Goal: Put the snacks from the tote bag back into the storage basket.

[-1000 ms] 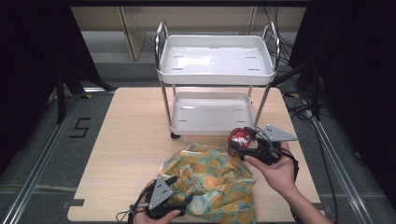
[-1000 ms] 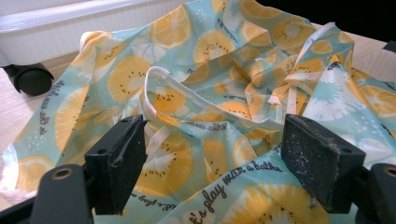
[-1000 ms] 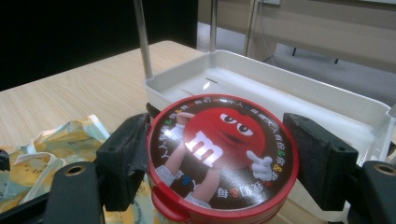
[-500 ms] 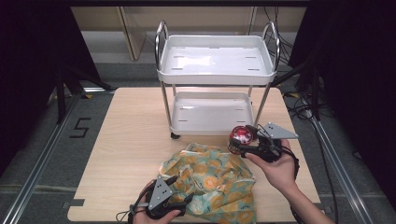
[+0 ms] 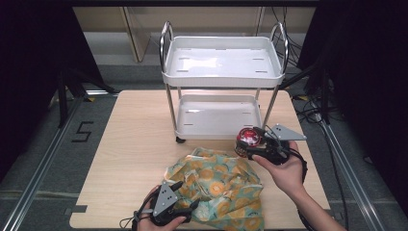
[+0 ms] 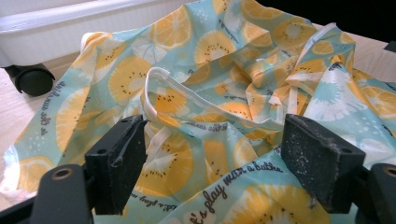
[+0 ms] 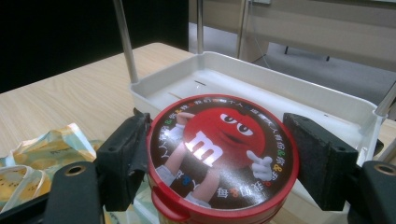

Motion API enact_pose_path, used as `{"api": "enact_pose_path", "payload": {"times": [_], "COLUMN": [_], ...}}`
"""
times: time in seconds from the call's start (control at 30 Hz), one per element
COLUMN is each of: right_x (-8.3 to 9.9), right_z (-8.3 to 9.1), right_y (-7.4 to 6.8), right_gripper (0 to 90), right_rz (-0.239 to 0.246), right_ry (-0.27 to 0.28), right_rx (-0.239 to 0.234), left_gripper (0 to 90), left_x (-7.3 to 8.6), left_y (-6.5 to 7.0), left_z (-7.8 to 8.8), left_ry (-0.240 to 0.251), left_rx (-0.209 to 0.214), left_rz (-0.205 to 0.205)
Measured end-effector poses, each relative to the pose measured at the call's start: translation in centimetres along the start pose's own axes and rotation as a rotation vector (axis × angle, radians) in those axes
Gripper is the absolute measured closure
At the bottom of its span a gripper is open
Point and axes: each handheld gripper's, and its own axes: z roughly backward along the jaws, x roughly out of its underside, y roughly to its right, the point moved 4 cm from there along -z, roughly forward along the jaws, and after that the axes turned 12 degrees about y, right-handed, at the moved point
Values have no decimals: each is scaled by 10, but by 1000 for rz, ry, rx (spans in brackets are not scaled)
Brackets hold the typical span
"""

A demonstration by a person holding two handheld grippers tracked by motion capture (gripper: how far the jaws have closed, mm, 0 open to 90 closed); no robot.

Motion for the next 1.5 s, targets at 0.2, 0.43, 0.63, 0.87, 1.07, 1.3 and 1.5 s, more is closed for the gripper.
{"api": "enact_pose_path", "payload": {"times": [0.2, 0.43, 0.63, 0.87, 1.07, 1.3, 1.5], "right_x": [0, -1, 0, 0, 0, -2, -2], "right_z": [-4, -5, -7, -9, -10, -14, -15], "right_y": [4, 9, 9, 10, 13, 15, 14], "right_gripper": [272, 272, 272, 272, 272, 272, 272], "right_rz": [10, 37, 6, -5, -4, 7, -8], "right_ry": [8, 7, -3, -1, -3, 13, -2], "right_rx": [3, 19, 16, 30, 32, 34, 40], "left_gripper": [222, 222, 223, 222, 222, 223, 222], "left_x": [0, 0, 0, 0, 0, 0, 0], "left_y": [0, 0, 0, 1, 0, -1, -1], "left_z": [0, 0, 0, 1, 0, 1, 1], "left_ry": [-2, 0, 0, -8, 0, -7, -6], "left_rx": [-1, -1, -1, -13, -1, -2, -2], "left_rz": [1, 1, 1, 18, 1, -6, -7]}}
